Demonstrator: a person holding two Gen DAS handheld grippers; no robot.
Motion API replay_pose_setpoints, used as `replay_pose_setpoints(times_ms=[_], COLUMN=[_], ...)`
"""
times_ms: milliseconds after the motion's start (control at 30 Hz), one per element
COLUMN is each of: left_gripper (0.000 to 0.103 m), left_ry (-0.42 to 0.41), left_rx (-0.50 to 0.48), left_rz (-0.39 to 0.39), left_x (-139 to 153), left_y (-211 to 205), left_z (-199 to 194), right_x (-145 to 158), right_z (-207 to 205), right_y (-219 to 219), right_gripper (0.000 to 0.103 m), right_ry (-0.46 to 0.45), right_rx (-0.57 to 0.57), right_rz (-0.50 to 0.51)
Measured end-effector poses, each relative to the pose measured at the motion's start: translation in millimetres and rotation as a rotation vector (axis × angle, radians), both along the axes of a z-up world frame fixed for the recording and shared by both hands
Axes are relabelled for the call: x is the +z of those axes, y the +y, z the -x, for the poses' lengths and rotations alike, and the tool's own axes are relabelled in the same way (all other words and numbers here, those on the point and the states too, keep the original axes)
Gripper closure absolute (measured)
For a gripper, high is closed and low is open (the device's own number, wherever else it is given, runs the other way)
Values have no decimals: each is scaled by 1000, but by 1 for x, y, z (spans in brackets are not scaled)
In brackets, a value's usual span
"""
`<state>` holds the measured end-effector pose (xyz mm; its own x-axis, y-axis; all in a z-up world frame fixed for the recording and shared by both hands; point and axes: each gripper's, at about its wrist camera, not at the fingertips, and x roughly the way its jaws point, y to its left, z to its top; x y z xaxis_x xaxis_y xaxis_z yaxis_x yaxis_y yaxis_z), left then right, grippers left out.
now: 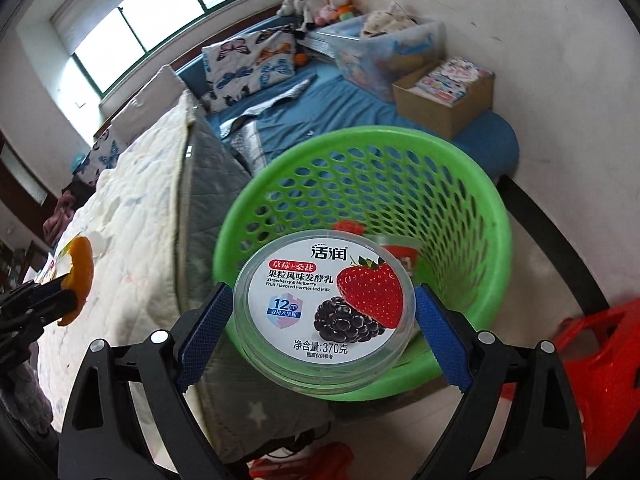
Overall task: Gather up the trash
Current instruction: 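Carry the peel and yogurt tub to the green basket and release both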
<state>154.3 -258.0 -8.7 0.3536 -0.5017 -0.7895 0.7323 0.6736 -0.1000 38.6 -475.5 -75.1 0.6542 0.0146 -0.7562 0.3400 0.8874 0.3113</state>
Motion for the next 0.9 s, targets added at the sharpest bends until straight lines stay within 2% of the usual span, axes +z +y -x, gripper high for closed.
replay_pose_setpoints(times_ms=[300, 733, 800, 867, 900], left_gripper=[74, 72, 68, 58, 56], left_ry=[12, 58, 66, 70, 67], left_rx=[-40, -68, -66, -65, -63], left_rz=[-26, -65, -63, -58, -52], left_x=[-3, -25, -29, -31, -31], left_y=[-43, -100, -103, -106, -107], left_z=[-2, -7, -8, -8, -8], right_x=[0, 9, 8, 7, 6], right_z=[10, 35, 38, 39, 40], right_y=[-13, -25, -27, -28, -28], right_gripper=[11, 11, 11, 11, 11], right_ry=[-14, -53, -58, -60, -61], right_rx=[-21, -44, -47, -48, -48], right_rz=[-24, -38, -48, -55, -56])
